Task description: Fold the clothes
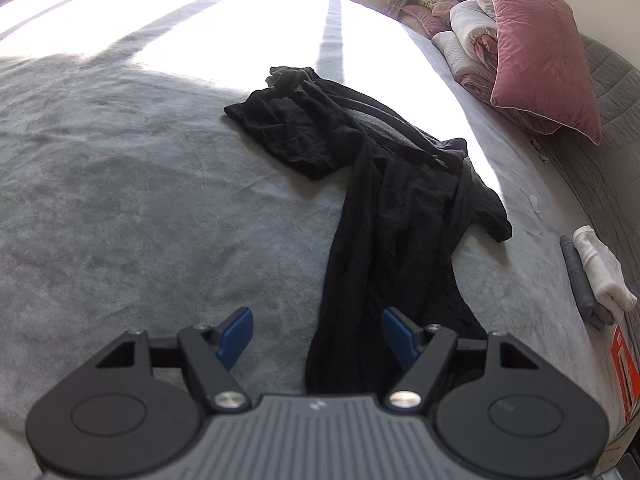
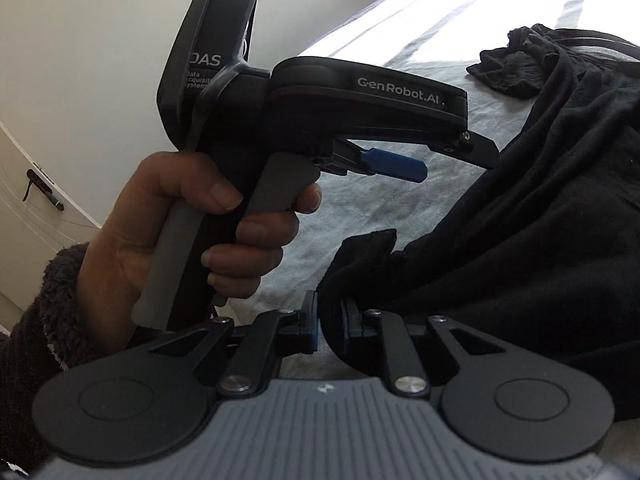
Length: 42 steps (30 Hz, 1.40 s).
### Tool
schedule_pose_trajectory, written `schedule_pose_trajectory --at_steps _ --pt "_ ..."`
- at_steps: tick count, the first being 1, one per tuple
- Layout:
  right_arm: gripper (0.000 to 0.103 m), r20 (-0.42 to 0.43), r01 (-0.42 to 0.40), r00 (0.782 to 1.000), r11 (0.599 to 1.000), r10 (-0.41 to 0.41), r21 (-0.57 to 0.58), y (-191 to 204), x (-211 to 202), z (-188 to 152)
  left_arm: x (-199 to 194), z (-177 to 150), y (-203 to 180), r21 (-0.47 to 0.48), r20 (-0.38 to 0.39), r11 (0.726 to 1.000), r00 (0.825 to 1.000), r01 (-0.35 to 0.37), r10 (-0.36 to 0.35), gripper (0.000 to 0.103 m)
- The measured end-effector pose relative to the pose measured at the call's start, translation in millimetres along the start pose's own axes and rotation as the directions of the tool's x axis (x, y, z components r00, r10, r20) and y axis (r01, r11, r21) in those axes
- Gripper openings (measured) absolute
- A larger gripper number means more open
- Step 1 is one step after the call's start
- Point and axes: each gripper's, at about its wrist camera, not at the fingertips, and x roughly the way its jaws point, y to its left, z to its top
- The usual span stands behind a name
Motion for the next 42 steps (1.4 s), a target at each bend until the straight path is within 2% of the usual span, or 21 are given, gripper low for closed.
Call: schedule_pose_trajectory --at_steps 3,5,6,9,13,16,19,20,21,24,26,30,32,34,36,38,42 --pt "0.02 -0.007 -0.004 1.0 1.0 0.004 0.011 -2.7 -6.5 -0.2 1.0 -1.5 3.2 0.007 -0.009 1.0 1.0 -0.006 0.006 0.069" --pt "0.035 0.025 0.0 1.0 1.0 0.0 0.01 -5.1 -16.9 2.2 1.7 -2.8 4.4 0.012 -0.013 1.0 1.0 -0.013 0.013 0.065" --pt "0.047 0.057 0.011 0.998 1.0 -0.012 0.012 -6.7 -26.2 1.9 3.0 -3.7 5.8 0.013 -0.015 1.0 1.0 -0.02 0.02 0.061" --pt "0.047 0.124 0.049 0.991 0.998 -0.054 0.043 -21.5 -45.3 7.4 7.5 -7.0 9.4 -0.004 -0.019 0.999 0.999 -0.043 0.043 0.045" --pt "0.047 0.198 0.136 0.967 0.982 -0.16 0.131 -48.2 -74.0 7.7 8.5 -10.2 7.5 0.02 -0.009 0.999 0.999 -0.049 0.049 0.044" --pt "0.047 0.218 0.206 0.945 0.96 -0.246 0.19 -68.5 -88.7 5.8 9.8 -13.8 3.5 0.045 0.0 0.998 0.999 -0.053 0.053 0.043" --pt "0.047 0.204 0.265 0.926 0.932 -0.318 0.249 -85.6 -96.1 0.9 13.0 -18.6 -6.8 0.095 0.015 0.993 0.997 -0.071 0.07 0.02" --pt "0.047 0.197 0.284 0.919 0.921 -0.34 0.266 -90.9 -97.9 -0.8 14.1 -20.3 -10.3 0.112 0.021 0.991 0.997 -0.078 0.076 0.006" --pt "0.047 0.189 0.297 0.916 0.914 -0.355 0.276 -94.6 -98.5 -1.9 15.1 -21.9 -13.8 0.129 0.026 0.988 0.996 -0.084 0.082 0.002" --pt "0.047 0.173 0.326 0.906 0.897 -0.387 0.299 -104.2 -102.3 -6.5 12.1 -23.8 -22.5 0.167 0.072 0.977 0.99 -0.13 0.119 0.001" --pt "0.047 0.167 0.336 0.901 0.889 -0.399 0.31 -108.4 -105.4 -9.1 5.5 -21.3 -23.3 0.174 0.124 0.968 0.979 -0.183 0.162 0.001" --pt "0.047 0.16 0.327 0.905 0.885 -0.394 0.33 -113.7 -108.2 -10.2 -9.6 -11.8 -13.6 0.143 0.21 0.946 0.943 -0.29 0.257 0.001" --pt "0.047 0.149 0.323 0.91 0.888 -0.386 0.328 -113.7 -106.2 -10.3 -13.8 -9.0 -8.8 0.136 0.233 0.93 0.924 -0.341 0.305 0.001" --pt "0.047 0.13 0.322 0.916 0.89 -0.379 0.322 -112.5 -102.7 -9.9 -14.7 -6.0 -2.0 0.128 0.227 0.919 0.913 -0.373 0.339 0.001" --pt "0.047 0.118 0.321 0.921 0.894 -0.372 0.311 -110.6 -98.8 -10.2 -12.9 -5.0 5.4 0.119 0.198 0.919 0.916 -0.375 0.348 0.001" --pt "0.047 0.108 0.319 0.925 0.9 -0.364 0.298 -108.1 -94.7 -9.8 -12.1 -5.8 9.6 0.111 0.175 0.932 0.93 -0.346 0.324 0.002" --pt "0.022 0.095 0.317 0.931 0.911 -0.352 0.265 -100.5 -86.6 -6.0 -16.2 -7.6 10.5 0.092 0.161 0.956 0.952 -0.277 0.261 0.006"
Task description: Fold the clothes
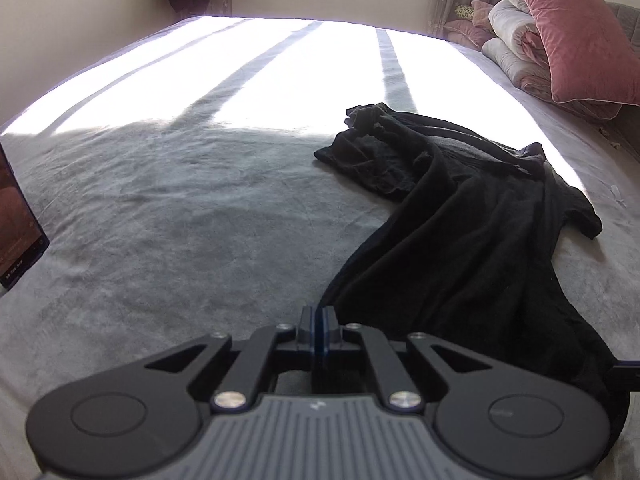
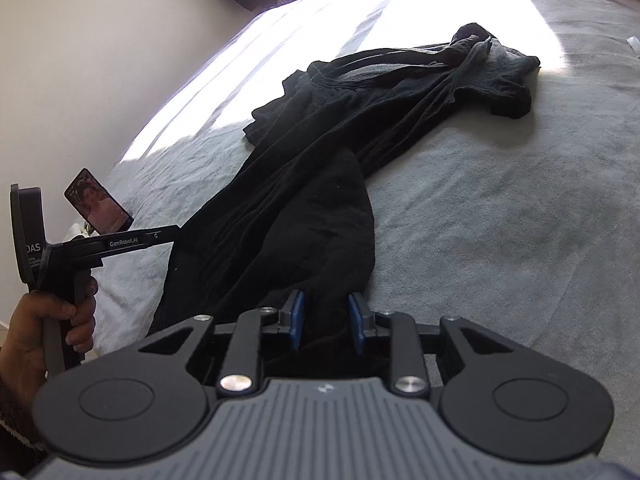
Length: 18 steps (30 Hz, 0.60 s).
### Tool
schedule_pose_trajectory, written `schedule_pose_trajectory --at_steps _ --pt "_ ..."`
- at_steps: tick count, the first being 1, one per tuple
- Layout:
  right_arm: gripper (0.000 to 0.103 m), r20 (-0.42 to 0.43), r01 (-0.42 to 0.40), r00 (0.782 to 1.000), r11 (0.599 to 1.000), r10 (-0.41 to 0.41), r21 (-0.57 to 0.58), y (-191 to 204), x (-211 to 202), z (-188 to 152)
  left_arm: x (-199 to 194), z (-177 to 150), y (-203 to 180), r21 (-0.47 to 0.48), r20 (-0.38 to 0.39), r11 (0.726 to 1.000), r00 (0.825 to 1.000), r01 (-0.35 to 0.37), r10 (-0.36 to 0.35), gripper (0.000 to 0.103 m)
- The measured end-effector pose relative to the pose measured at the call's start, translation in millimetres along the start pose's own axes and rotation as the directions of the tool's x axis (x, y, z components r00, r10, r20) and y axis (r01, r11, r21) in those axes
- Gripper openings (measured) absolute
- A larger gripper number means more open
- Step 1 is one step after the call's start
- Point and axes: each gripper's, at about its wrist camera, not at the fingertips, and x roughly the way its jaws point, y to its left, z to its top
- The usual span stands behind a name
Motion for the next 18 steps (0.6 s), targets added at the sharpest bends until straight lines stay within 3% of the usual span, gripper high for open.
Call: schedule_pose_trajectory --at_steps 1,4,10,18 --pt "0.014 0.003 -0.001 1.0 1.0 0.001 -0.005 2.4 0.4 0.6 -1.2 -0.1 -0.4 -0.002 0.0 1.0 1.0 0.01 -0.01 0.008" --pt "0.009 0.019 -0.034 0.999 0.999 0.034 -0.011 12.2 0.0 4.6 -4.5 0.4 -0.5 -0.011 0.0 0.999 0.999 0.036 -0.036 0.016" --pt "0.008 0.04 -0.115 0.992 0.993 0.116 -0.026 41.3 8.9 14.2 -7.6 2.5 6.3 -0.05 -0.003 0.996 0.997 0.072 -0.073 0.019" --pt "0.007 -0.005 -0.174 0.985 0.984 0.174 -0.035 75.6 54.4 25.5 -7.5 2.7 13.1 -0.081 -0.01 0.993 0.996 0.089 -0.09 0.019"
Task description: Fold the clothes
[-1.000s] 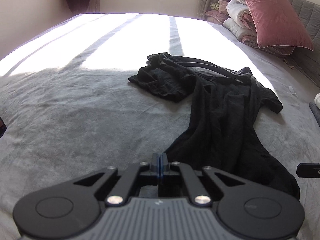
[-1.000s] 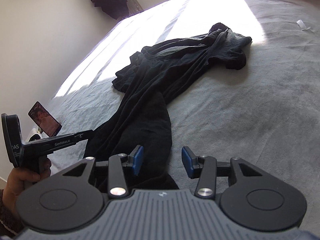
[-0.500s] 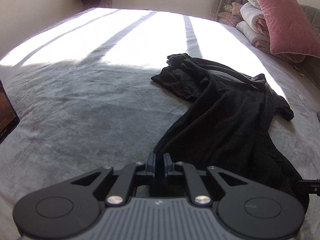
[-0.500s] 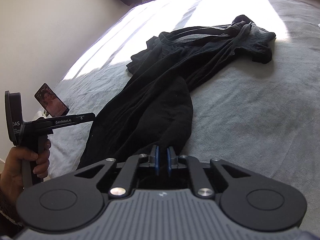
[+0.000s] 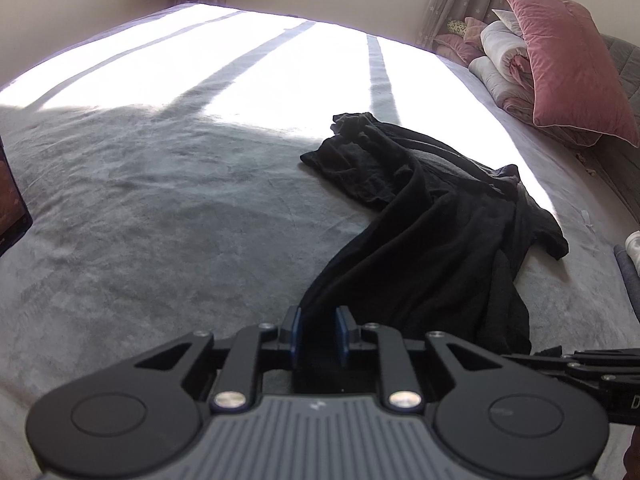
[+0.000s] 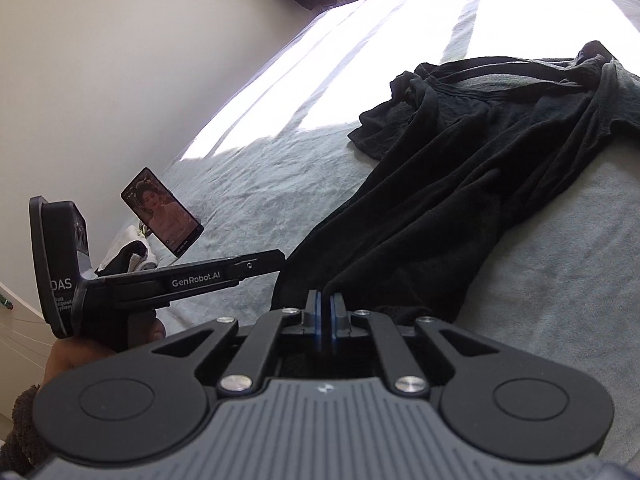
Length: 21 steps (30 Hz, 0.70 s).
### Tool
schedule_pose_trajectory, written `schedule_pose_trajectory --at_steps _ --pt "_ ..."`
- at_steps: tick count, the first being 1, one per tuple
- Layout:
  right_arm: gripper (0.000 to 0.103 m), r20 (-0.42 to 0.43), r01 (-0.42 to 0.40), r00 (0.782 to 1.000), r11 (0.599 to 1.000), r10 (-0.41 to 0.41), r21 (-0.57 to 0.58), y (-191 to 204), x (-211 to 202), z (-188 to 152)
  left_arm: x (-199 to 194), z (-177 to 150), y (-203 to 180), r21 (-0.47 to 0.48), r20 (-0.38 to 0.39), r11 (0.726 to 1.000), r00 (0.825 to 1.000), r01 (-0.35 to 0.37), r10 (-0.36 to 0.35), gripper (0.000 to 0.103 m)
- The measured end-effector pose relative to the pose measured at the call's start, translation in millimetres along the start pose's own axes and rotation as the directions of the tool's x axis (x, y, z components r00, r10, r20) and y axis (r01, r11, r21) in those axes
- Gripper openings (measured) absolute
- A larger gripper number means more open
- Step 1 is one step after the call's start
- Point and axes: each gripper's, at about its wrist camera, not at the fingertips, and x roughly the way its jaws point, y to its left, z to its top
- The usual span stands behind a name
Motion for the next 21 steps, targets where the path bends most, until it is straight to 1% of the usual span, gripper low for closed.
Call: schedule_pose_trajectory --at_steps 2,6,8,11,12,13,14,15,18,21 --pt "0.007 -0.017 -0.01 1.0 1.0 0.01 0.002 3.9 13.0 0.8 0.2 0.5 1.9 -0.011 -0.004 1.0 1.0 0.007 -0.007 0.019" --pt "0.007 -0.063 0.005 0.998 1.0 -0.006 -0.005 9.0 38.7 -3.9 2.5 0.4 2.4 -0.018 -0.019 1.0 1.0 0.02 -0.021 0.019" --pt "0.01 -0.077 0.016 0.997 1.0 -0.017 -0.009 7.8 45.9 -9.2 3.2 0.3 1.8 -0.016 -0.025 1.0 0.999 0.025 -0.025 0.019" --pt "0.007 -0.099 0.033 0.995 0.999 -0.034 -0.015 5.9 56.6 -17.3 2.9 -0.5 0.6 -0.01 -0.031 0.999 0.999 0.03 -0.031 0.019" --pt "0.01 -0.105 0.036 0.994 0.999 -0.038 -0.016 5.3 59.6 -19.6 2.6 -0.9 -0.2 -0.007 -0.032 0.999 0.999 0.033 -0.034 0.019" --pt "0.014 -0.106 0.024 0.994 1.0 -0.024 -0.006 4.6 57.4 -18.5 2.3 -1.3 -1.1 -0.003 -0.033 0.999 0.999 0.037 -0.037 0.019" --pt "0.015 -0.107 0.015 0.994 1.0 -0.014 0.006 4.2 53.8 -17.3 1.9 -1.7 -1.9 0.0 -0.035 0.999 0.999 0.04 -0.04 0.019" --pt "0.018 -0.106 0.005 0.994 1.0 -0.004 0.015 3.7 49.8 -16.2 1.7 -2.1 -2.8 0.003 -0.036 0.999 0.999 0.041 -0.041 0.019" --pt "0.049 -0.069 -0.04 0.997 0.998 0.042 0.043 3.0 31.3 -12.7 1.3 -3.2 -5.5 0.014 -0.038 0.999 0.998 0.046 -0.046 0.019" --pt "0.049 -0.02 -0.053 0.998 0.998 0.054 0.042 4.8 10.1 -8.6 1.5 -4.6 -7.6 0.021 -0.042 0.999 0.998 0.05 -0.05 0.019"
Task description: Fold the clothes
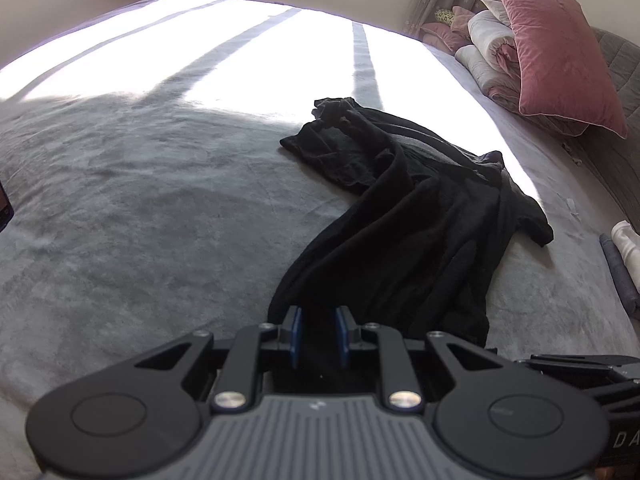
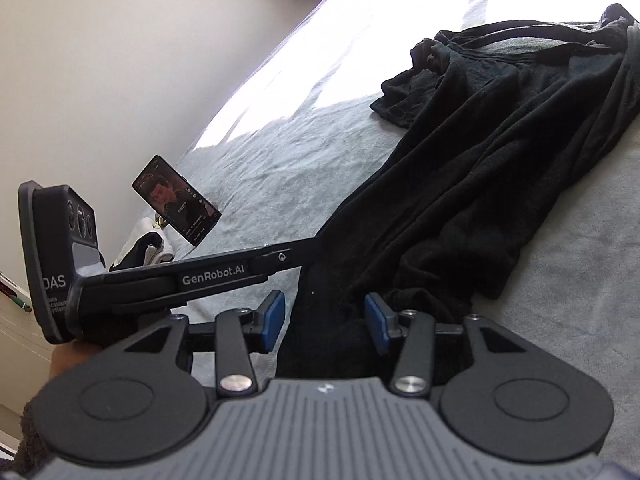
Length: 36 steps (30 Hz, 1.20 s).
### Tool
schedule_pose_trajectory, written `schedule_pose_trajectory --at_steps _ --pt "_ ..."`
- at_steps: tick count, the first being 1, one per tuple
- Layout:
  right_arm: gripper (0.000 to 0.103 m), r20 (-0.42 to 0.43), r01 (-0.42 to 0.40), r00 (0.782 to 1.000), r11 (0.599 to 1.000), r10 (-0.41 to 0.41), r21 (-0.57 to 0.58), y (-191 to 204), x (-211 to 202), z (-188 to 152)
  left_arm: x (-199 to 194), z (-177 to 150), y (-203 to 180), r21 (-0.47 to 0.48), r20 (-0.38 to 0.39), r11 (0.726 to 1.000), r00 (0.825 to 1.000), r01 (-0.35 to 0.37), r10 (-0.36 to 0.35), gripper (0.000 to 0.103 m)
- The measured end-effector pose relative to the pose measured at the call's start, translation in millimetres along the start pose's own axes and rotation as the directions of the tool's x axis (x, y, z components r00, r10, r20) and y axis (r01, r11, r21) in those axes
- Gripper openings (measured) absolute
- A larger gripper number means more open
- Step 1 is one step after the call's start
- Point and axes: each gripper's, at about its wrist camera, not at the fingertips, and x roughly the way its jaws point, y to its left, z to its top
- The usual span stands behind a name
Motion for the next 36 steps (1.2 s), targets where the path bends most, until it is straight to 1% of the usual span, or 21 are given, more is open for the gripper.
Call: schedule_pose_trajectory --at_steps 3,6,8,11,14,16,18,21,23,25,27,28,29,30,33,36 --pt "0.049 0.045 -0.007 0.999 0.999 0.006 0.032 -6.8 -18.1 2.7 0.0 -1.4 -3.3 0.008 -0.003 1.0 1.0 0.014 -0.014 0.019" --pt "0.049 0.074 0.016 0.997 0.996 -0.022 0.087 -20.8 -30.2 4.4 -0.6 -2.7 -6.7 0.017 -0.006 0.999 0.999 0.041 -0.041 0.019" --pt "0.049 0.077 0.038 0.996 0.992 -0.048 0.123 -31.1 -35.4 3.8 -0.1 -3.8 -9.6 0.027 -0.012 0.998 0.998 0.063 -0.063 0.019" --pt "0.049 0.057 0.066 0.995 0.982 -0.077 0.174 -43.3 -38.0 0.3 0.8 -5.9 -15.1 0.051 -0.024 0.994 0.995 0.097 -0.096 0.019" --pt "0.049 0.03 0.079 0.996 0.976 -0.087 0.201 -49.6 -37.8 -3.8 -0.9 -8.1 -21.4 0.083 -0.028 0.986 0.99 0.143 -0.141 0.019" --pt "0.049 0.019 0.08 0.996 0.974 -0.086 0.212 -52.5 -39.0 -6.1 -5.2 -9.3 -25.6 0.11 -0.02 0.977 0.983 0.182 -0.181 0.021" --pt "0.049 0.021 0.074 0.997 0.974 -0.08 0.212 -53.6 -42.7 -6.9 -10.2 -11.1 -32.1 0.162 -0.01 0.962 0.976 0.218 -0.219 0.031" --pt "0.049 0.024 0.065 0.997 0.975 -0.072 0.213 -55.2 -48.3 -8.2 -12.8 -16.1 -43.6 0.246 -0.005 0.938 0.968 0.245 -0.252 0.038" --pt "0.049 0.028 0.084 0.995 0.973 -0.092 0.216 -57.9 -52.0 -9.1 -8.8 -19.7 -52.7 0.292 -0.02 0.924 0.967 0.249 -0.255 0.038" --pt "0.049 0.028 0.1 0.994 0.97 -0.108 0.223 -61.3 -53.2 -9.4 -3.0 -23.2 -60.9 0.33 -0.032 0.915 0.972 0.231 -0.234 0.038" --pt "0.049 0.027 0.114 0.992 0.967 -0.124 0.23 -64.7 -54.3 -9.7 0.1 -25.9 -66.1 0.357 -0.038 0.909 0.975 0.216 -0.217 0.036" --pt "0.049 0.024 0.113 0.992 0.965 -0.122 0.235 -65.8 -54.2 -10.2 0.5 -26.8 -67.3 0.364 -0.041 0.906 0.976 0.214 -0.214 0.029" --pt "0.049 0.022 0.112 0.992 0.964 -0.12 0.24 -66.9 -54.2 -10.8 0.8 -27.8 -68.6 0.371 -0.043 0.904 0.976 0.212 -0.211 0.008" --pt "0.049 0.019 0.11 0.993 0.963 -0.118 0.245 -67.9 -54.1 -11.3 1.2 -28.7 -69.9 0.378 -0.045 0.902 0.977 0.21 -0.208 0.006" --pt "0.049 0.011 0.097 0.995 0.962 -0.103 0.255 -68.5 -54.7 -12.2 -9.6 -27.7 -65.6 0.351 -0.005 0.907 0.969 0.232 -0.245 0.005" --pt "0.049 0.021 0.071 0.997 0.956 -0.081 0.284 -71.1 -58.8 -12.3 -22.5 -25.0 -55.5 0.286 0.042 0.913 0.948 0.291 -0.316 0.005"
